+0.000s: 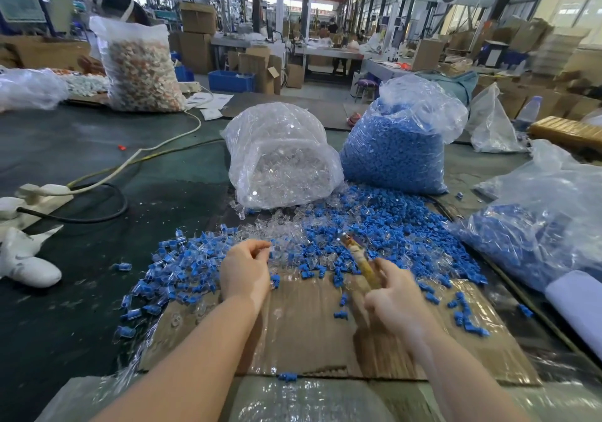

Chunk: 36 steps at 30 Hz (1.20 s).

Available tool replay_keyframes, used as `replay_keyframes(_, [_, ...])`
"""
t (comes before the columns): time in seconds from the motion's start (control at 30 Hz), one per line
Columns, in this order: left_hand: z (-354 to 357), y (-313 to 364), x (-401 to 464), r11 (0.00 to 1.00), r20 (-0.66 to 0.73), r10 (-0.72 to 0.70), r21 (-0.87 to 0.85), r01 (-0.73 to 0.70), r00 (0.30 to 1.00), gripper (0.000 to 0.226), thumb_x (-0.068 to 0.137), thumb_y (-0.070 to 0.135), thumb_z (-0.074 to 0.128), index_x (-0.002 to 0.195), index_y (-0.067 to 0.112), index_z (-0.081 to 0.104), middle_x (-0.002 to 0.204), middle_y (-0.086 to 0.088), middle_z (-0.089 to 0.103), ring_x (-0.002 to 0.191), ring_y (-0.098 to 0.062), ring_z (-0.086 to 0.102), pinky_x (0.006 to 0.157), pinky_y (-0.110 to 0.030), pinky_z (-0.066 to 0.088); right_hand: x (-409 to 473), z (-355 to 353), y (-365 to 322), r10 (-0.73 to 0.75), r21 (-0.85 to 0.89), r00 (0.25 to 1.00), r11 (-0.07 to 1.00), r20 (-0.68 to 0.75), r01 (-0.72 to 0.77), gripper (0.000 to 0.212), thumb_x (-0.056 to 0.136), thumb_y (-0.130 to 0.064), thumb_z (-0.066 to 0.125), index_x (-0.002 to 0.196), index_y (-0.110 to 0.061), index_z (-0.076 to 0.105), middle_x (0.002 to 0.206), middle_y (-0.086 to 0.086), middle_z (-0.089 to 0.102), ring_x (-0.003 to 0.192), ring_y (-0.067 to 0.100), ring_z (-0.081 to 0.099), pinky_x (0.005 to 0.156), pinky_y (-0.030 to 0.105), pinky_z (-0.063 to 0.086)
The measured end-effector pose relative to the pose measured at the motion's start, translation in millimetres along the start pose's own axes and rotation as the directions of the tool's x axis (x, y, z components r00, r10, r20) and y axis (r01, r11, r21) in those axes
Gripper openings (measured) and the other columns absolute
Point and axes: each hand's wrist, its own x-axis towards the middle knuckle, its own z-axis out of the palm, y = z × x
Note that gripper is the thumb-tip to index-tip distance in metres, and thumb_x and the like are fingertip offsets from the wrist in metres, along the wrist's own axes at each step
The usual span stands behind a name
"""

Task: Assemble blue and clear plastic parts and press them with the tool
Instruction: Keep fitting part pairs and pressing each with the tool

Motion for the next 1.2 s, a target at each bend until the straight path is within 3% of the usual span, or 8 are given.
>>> replay_keyframes(0.07, [-8,-9,4,0.969,-0.054,0.123,0.220,-0.109,0.991,0.019,0.092,0.020,0.055,0.104,0.023,0.069,0.093,0.003,0.068,0.072,-0.011,0.056,0.067,-0.023,0.042,8,-6,12,0.022,-0.204,0.991,0.978,-0.132,-0.049,0.053,0.080,-0.014,0.064,0.129,-0.015,0.043,0.107,0.007,0.048,0.100,0.030,0.052,0.090,0.047,0.046])
replay_keyframes(0.17, [-18,-21,12,0.879,-0.100,0.184,0.462,-0.118,0.978,0.023,0.094,0.024,0.051,0.107,0.032,0.068,0.104,0.000,0.064,0.091,-0.018,0.049,0.081,-0.036,0.037,12,-16,27,0.007,-0.449,0.953,0.881,-0.304,-0.150,0.053,0.084,-0.036,0.064,0.129,-0.018,0.043,0.109,0.008,0.048,0.105,0.025,0.046,0.096,0.040,0.037])
replay_keyframes(0.37, [-17,-25,14,0.821,-0.084,0.196,0.558,-0.117,0.977,0.026,0.094,0.022,0.051,0.113,0.035,0.063,0.109,0.006,0.054,0.097,-0.015,0.036,0.086,-0.033,0.030,18,-24,59,-0.056,-0.657,0.929,0.722,-0.366,-0.215,0.068,0.090,-0.055,0.046,0.142,-0.017,0.027,0.127,0.012,0.043,0.119,0.027,0.042,0.100,0.038,0.037])
replay_keyframes(0.57, [-5,-25,-2,0.816,-0.043,0.271,0.540,-0.206,0.962,0.026,0.091,0.027,0.053,0.116,0.031,0.061,0.112,0.007,0.050,0.107,-0.016,0.034,0.089,-0.032,0.023,17,-22,65,-0.080,-0.746,0.927,0.620,-0.366,-0.241,0.069,0.092,-0.061,0.030,0.145,-0.019,0.019,0.135,0.012,0.040,0.126,0.028,0.038,0.105,0.038,0.031])
replay_keyframes(0.87, [10,-25,-20,0.807,0.061,0.397,0.451,-0.380,0.916,0.018,0.088,0.028,0.059,0.105,0.031,0.065,0.106,0.012,0.052,0.101,-0.009,0.034,0.086,-0.024,0.019,13,-21,52,-0.042,-0.736,0.923,0.618,-0.383,-0.277,0.066,0.093,-0.060,0.025,0.146,-0.022,0.018,0.146,0.009,0.031,0.136,0.029,0.025,0.111,0.051,0.015])
replay_keyframes(0.93, [18,-22,-26,0.816,0.123,0.438,0.362,-0.451,0.891,0.017,0.088,0.026,0.060,0.104,0.028,0.065,0.101,0.013,0.053,0.097,-0.005,0.034,0.091,-0.020,0.025,12,-16,44,-0.164,-0.743,0.919,0.647,-0.358,-0.174,0.057,0.096,-0.049,0.030,0.146,-0.022,0.024,0.146,0.006,0.033,0.136,0.026,0.027,0.113,0.049,0.015])
replay_keyframes(1.03, [30,-16,-36,0.838,0.251,0.457,0.200,-0.507,0.853,0.016,0.089,0.021,0.059,0.103,0.025,0.065,0.095,0.016,0.049,0.096,-0.003,0.041,0.088,-0.015,0.034,14,1,32,-0.386,-0.711,0.899,0.691,-0.209,0.131,0.038,0.099,-0.024,0.039,0.136,-0.024,0.043,0.136,-0.004,0.045,0.127,0.015,0.036,0.110,0.032,0.021])
replay_keyframes(1.2, [48,-10,-50,0.869,0.385,0.417,0.096,-0.485,0.823,0.021,0.090,0.020,0.058,0.109,0.024,0.066,0.095,0.015,0.049,0.098,-0.004,0.048,0.091,-0.016,0.040,16,25,18,-0.412,-0.633,0.902,0.735,-0.132,0.243,0.031,0.100,-0.027,0.034,0.126,-0.029,0.050,0.123,-0.007,0.049,0.115,0.015,0.040,0.098,0.031,0.030])
